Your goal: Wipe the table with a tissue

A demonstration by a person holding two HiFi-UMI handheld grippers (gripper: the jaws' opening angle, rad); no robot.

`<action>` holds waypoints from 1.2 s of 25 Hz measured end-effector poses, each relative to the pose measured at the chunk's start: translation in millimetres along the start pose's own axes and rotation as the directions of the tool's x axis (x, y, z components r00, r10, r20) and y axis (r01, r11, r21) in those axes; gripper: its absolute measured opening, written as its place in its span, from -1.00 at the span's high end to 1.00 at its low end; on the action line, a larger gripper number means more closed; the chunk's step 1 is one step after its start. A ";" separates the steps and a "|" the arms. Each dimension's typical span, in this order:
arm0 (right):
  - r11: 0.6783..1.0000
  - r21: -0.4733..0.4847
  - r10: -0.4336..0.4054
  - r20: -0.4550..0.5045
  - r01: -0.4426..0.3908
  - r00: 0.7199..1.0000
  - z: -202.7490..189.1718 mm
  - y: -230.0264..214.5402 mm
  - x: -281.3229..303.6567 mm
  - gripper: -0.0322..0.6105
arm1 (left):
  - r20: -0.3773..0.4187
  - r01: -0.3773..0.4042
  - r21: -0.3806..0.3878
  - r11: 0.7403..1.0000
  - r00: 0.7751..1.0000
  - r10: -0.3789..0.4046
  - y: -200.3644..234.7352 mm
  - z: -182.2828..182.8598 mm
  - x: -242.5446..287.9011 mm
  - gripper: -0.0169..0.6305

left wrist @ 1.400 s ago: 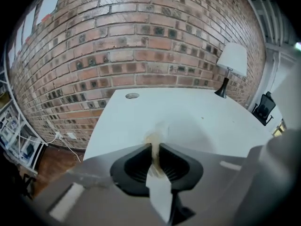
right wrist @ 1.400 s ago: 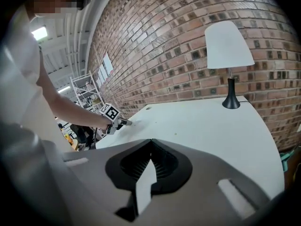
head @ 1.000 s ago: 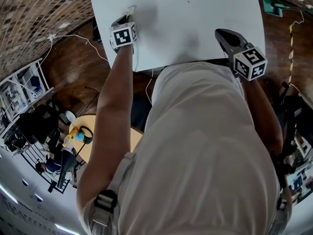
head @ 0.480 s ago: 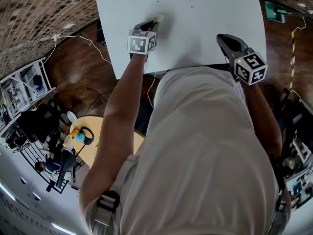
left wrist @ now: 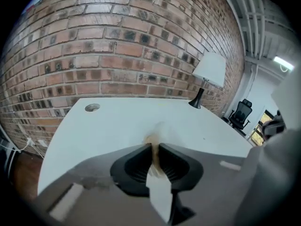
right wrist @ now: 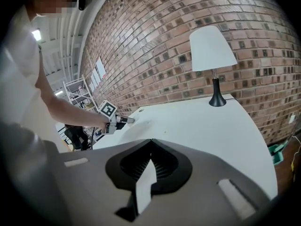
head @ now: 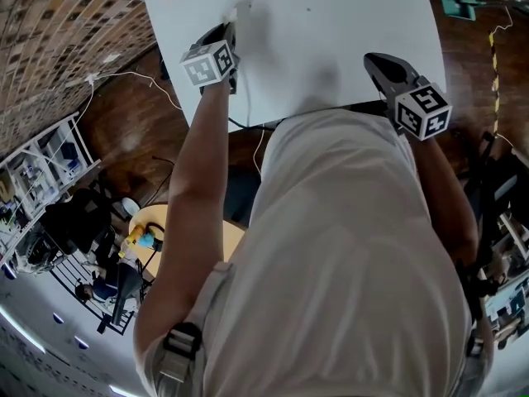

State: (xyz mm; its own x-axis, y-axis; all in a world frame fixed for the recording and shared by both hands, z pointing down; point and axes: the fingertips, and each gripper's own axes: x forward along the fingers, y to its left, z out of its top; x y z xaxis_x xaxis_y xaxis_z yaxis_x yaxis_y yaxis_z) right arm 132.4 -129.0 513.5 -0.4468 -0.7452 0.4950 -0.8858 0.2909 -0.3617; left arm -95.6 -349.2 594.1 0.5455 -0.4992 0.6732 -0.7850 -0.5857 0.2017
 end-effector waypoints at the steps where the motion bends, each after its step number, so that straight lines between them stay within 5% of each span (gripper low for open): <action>1: 1.000 0.006 -0.005 0.000 0.005 1.000 -0.7 -1.7 -2.2 0.88 | -0.005 0.003 0.012 1.000 1.000 -0.003 -1.1 0.8 6.9 0.77; 17: 0.996 0.048 -0.079 0.009 0.078 0.997 -3.8 -34.8 -42.8 0.88 | -0.003 -0.129 0.103 0.986 0.992 0.130 -5.7 26.1 50.3 0.77; 30: 0.996 0.052 -0.072 0.010 0.071 0.997 1.7 -54.5 -48.6 0.88 | -0.158 -0.102 0.298 0.949 0.975 0.154 -20.2 13.0 72.5 0.78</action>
State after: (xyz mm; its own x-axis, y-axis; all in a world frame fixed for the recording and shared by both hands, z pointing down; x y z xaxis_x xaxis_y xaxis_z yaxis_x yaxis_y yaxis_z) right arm 202.6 -109.6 507.8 -0.3807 -0.7701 0.5120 -0.9076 0.2051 -0.3664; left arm -36.4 -381.8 629.5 0.3647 -0.4764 0.8000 -0.7131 -0.6954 -0.0890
